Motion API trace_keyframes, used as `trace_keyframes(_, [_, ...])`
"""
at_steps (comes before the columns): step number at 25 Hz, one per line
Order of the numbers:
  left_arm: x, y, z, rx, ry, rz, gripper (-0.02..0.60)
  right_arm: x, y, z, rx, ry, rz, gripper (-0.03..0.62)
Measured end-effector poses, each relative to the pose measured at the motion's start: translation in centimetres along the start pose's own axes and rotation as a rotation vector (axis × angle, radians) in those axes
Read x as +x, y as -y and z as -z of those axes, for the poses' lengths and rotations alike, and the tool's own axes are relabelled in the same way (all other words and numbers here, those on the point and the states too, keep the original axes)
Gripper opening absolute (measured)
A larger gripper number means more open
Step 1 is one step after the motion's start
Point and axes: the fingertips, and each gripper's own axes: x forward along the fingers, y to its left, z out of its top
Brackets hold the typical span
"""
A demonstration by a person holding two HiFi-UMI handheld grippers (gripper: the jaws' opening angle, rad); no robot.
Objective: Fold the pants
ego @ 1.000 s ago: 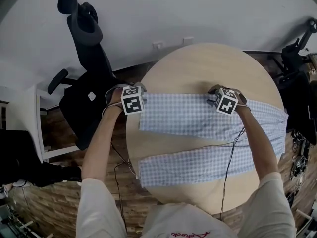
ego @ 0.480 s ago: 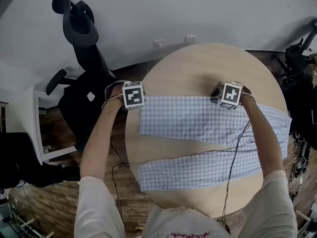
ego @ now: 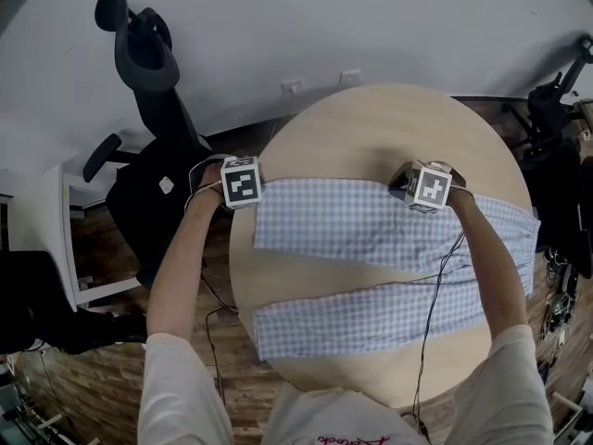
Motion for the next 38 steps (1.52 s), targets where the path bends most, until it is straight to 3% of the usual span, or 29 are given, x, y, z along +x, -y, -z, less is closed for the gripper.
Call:
trace_keyframes(10, [-7.0, 0.5, -0.7, -0.017, 0.054, -0.186, 0.043, -7.0, -1.1, -2.5, -0.028, 0.089, 0.150, 0.035])
trace_keyframes(18, [-13.6, 4.4, -1.5, 0.008, 0.063, -0.345, 0.043, -12.9, -4.5, -3.7, -0.074, 0.132, 0.305, 0.035])
trace_keyframes(24, [-16.7, 10.6, -2.2, 0.003, 0.082, -0.465, 0.043, -16.2, -10.6, -4.1, -0.125, 0.176, 0.407, 0.035])
trace_keyframes(29, [-16.6, 16.7, -1.6, -0.015, 0.080, -0.548, 0.043, -15.9, -17.3, -3.8, -0.210, 0.154, 0.482, 0.035])
trace_keyframes(38, [-9.3, 29.3, 0.3, -0.113, 0.057, -0.507, 0.043, -9.8, -29.4, -0.9, -0.225, 0.126, 0.427, 0.035])
